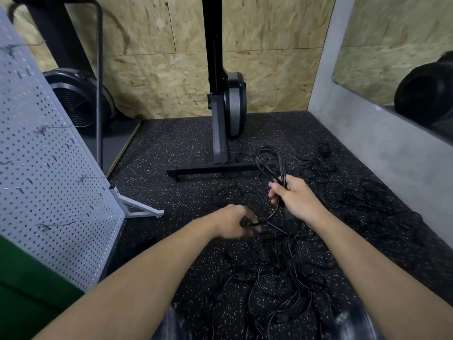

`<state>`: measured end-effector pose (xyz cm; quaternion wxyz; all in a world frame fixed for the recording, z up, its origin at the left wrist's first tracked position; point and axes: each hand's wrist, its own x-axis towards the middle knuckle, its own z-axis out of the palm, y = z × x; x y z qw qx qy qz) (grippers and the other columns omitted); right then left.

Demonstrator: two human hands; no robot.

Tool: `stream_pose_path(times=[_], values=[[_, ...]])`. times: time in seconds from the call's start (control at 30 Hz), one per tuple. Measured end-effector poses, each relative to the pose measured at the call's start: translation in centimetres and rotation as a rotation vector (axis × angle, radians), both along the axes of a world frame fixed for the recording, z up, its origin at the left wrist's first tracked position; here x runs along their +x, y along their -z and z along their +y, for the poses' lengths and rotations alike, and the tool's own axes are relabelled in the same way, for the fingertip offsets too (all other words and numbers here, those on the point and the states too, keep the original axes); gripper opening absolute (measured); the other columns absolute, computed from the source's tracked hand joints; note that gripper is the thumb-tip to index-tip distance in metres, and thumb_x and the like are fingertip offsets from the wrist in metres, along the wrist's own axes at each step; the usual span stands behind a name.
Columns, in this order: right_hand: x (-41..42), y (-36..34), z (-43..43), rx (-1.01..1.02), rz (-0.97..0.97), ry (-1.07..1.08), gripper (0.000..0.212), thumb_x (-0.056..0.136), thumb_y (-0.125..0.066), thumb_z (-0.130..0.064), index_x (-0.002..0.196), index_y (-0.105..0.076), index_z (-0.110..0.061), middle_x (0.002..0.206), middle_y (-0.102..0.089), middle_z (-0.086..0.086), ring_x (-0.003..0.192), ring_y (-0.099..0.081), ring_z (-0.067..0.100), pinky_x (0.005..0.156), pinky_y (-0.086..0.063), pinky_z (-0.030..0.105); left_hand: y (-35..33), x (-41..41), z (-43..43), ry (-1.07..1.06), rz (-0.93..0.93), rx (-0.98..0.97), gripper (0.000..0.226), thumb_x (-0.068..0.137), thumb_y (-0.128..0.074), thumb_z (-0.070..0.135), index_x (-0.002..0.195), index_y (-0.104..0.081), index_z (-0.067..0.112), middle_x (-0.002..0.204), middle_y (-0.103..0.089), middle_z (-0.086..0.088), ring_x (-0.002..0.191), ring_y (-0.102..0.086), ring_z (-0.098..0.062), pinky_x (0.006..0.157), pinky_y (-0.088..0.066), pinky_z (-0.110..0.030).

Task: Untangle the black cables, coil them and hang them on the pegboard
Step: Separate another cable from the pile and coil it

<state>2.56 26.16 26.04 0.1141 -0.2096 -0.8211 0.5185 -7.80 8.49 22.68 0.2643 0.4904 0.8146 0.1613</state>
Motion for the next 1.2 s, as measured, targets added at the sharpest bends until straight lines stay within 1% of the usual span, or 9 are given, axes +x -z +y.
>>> stream_pose_path(times=[0.1, 0.27, 0.4, 0.5, 0.6, 0.73, 0.8, 1.0, 1.2], values=[[-0.1, 0.3, 0.6, 0.002, -0.029, 0.098, 0.017, 0.107, -0.053, -0.019, 0.096, -0.063, -0.011, 0.094, -0.075, 0.004, 0.078, -0.068, 0.024, 0.094, -0.054, 0.051, 0.0, -1.0, -0.5, -0.108, 0.045, 0.107, 0.02, 0.101, -0.067, 0.023, 0.119, -0.075, 0.024, 0.122, -0.074, 0.008, 0.116, -0.066, -0.011, 0.108, -0.05, -0.04], [-0.5, 0.8, 0.9, 0.196, -0.362, 0.076, 0.032, 0.111, -0.038, -0.03, 0.128, -0.05, -0.005, 0.105, -0.062, 0.007, 0.094, -0.068, 0.028, 0.08, -0.054, 0.045, -2.0, -1.0, -0.2, -0.044, 0.242, 0.311, 0.018, 0.104, -0.063, 0.024, 0.117, -0.07, 0.015, 0.147, -0.061, 0.001, 0.146, -0.043, -0.011, 0.121, -0.035, -0.037], [-0.4, 0.0, -0.3, 0.123, -0.456, 0.008, 0.053, 0.103, -0.037, -0.048, 0.143, -0.047, -0.014, 0.106, -0.057, 0.004, 0.084, -0.071, 0.027, 0.068, -0.056, 0.036, -3.0, -1.1, -0.8, -0.137, 0.199, 0.401, 0.017, 0.098, -0.07, 0.035, 0.103, -0.074, 0.019, 0.098, -0.073, 0.006, 0.093, -0.065, -0.011, 0.088, -0.053, -0.04], [0.4, -0.9, -1.3, 0.055, -0.514, -0.119, 0.073, 0.089, -0.036, -0.074, 0.144, -0.047, -0.028, 0.115, -0.058, 0.0, 0.083, -0.07, 0.022, 0.06, -0.052, 0.031, -3.2, -1.5, -1.5, -0.237, 0.138, 0.512, 0.019, 0.089, -0.08, 0.038, 0.091, -0.072, 0.022, 0.086, -0.072, 0.008, 0.085, -0.066, -0.013, 0.083, -0.055, -0.041], [1.3, -1.9, -2.0, 0.185, -0.614, -0.253, 0.088, 0.095, -0.033, -0.081, 0.158, -0.029, -0.021, 0.113, -0.062, 0.0, 0.081, -0.071, 0.016, 0.069, -0.052, 0.031, -3.7, -1.4, -1.7, -0.329, 0.114, 0.593, 0.037, 0.082, -0.086, 0.041, 0.086, -0.053, 0.026, 0.077, -0.067, 0.005, 0.074, -0.066, -0.018, 0.071, -0.058, -0.041], [1.6, -1.8, -1.8, 0.278, -0.603, -0.375, 0.064, 0.099, -0.031, -0.074, 0.121, -0.052, -0.017, 0.107, -0.067, 0.004, 0.085, -0.074, 0.016, 0.077, -0.055, 0.031, -3.7, -1.4, -1.8, -0.325, 0.22, 0.519, 0.04, 0.077, -0.087, 0.05, 0.086, -0.053, 0.03, 0.075, -0.064, 0.01, 0.069, -0.06, -0.011, 0.066, -0.055, -0.036], [1.6, -1.3, -2.0, 0.282, -0.557, -0.441, 0.051, 0.105, -0.032, -0.063, 0.104, -0.052, -0.016, 0.098, -0.058, 0.005, 0.076, -0.067, 0.015, 0.068, -0.055, 0.021, -3.8, -1.1, -1.7, -0.315, 0.28, 0.493, 0.039, 0.075, -0.087, 0.053, 0.083, -0.057, 0.03, 0.074, -0.063, 0.011, 0.07, -0.058, -0.007, 0.065, -0.052, -0.033], [1.0, 0.0, -1.9, 0.349, -0.391, -0.483, 0.033, 0.11, -0.039, -0.042, 0.113, -0.059, -0.016, 0.087, -0.063, 0.001, 0.08, -0.069, 0.014, 0.087, -0.059, 0.044, -3.7, -1.6, -1.2, -0.335, 0.246, 0.531, 0.035, 0.07, -0.093, 0.046, 0.077, -0.065, 0.025, 0.083, -0.061, 0.009, 0.076, -0.058, -0.01, 0.068, -0.053, -0.033], [0.4, 0.6, -1.0, 0.17, -0.337, -0.451, 0.026, 0.109, -0.049, -0.03, 0.104, -0.059, -0.006, 0.089, -0.068, 0.001, 0.076, -0.069, 0.016, 0.084, -0.062, 0.044, -3.7, -2.2, -1.9, -0.233, 0.154, 0.482, 0.035, 0.086, -0.085, 0.023, 0.114, -0.065, 0.028, 0.1, -0.055, 0.006, 0.08, -0.06, -0.007, 0.08, -0.056, -0.025]])
